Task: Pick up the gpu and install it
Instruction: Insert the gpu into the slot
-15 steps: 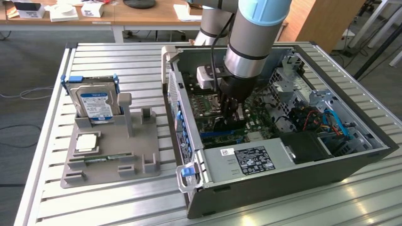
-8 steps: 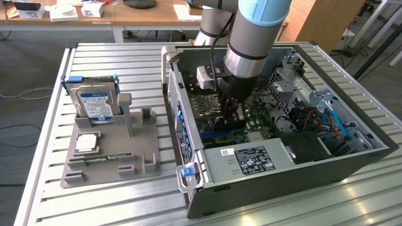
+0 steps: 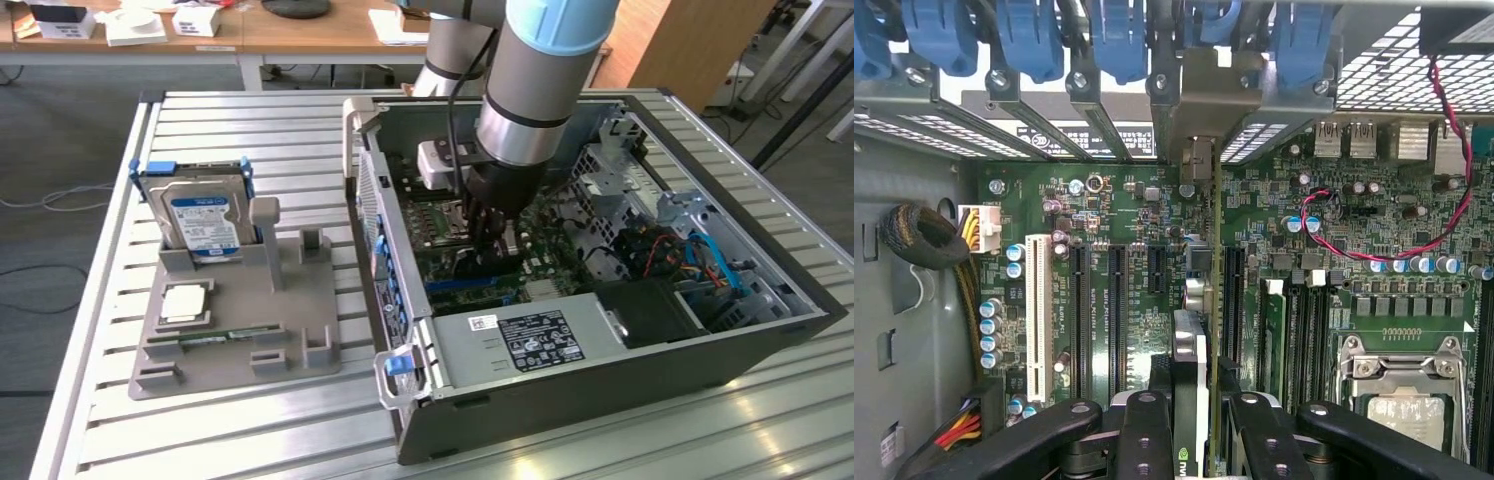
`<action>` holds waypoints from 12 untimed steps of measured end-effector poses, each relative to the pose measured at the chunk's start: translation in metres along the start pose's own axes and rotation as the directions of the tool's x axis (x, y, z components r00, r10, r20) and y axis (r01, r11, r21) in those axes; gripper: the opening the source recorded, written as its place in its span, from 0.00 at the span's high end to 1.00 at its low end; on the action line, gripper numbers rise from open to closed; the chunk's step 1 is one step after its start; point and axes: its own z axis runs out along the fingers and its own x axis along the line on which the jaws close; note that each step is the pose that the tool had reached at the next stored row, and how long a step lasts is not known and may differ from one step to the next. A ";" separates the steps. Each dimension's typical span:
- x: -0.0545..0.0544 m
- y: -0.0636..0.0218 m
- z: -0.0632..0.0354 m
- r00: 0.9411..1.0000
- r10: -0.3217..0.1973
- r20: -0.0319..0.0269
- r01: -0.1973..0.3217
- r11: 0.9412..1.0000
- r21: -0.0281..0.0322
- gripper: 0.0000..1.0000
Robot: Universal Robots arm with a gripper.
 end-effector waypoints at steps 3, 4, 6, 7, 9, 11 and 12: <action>0.000 0.0000 0.0001 1.000 0.000 0.000 0.000 1.000 0.000 0.73; 0.000 0.0000 0.0003 1.000 0.000 0.000 0.000 1.000 0.000 0.73; 0.000 0.0000 0.0008 1.000 0.000 0.000 0.000 1.000 0.000 0.73; 0.000 0.0000 0.0008 1.000 0.000 0.000 0.000 1.000 0.000 0.73; 0.000 0.0000 0.0009 1.000 0.000 0.000 0.000 1.000 0.000 0.73; 0.000 0.0000 0.0009 1.000 0.000 0.000 0.000 1.000 0.000 0.73; 0.000 0.0000 0.0009 1.000 0.000 0.000 0.000 1.000 0.000 0.73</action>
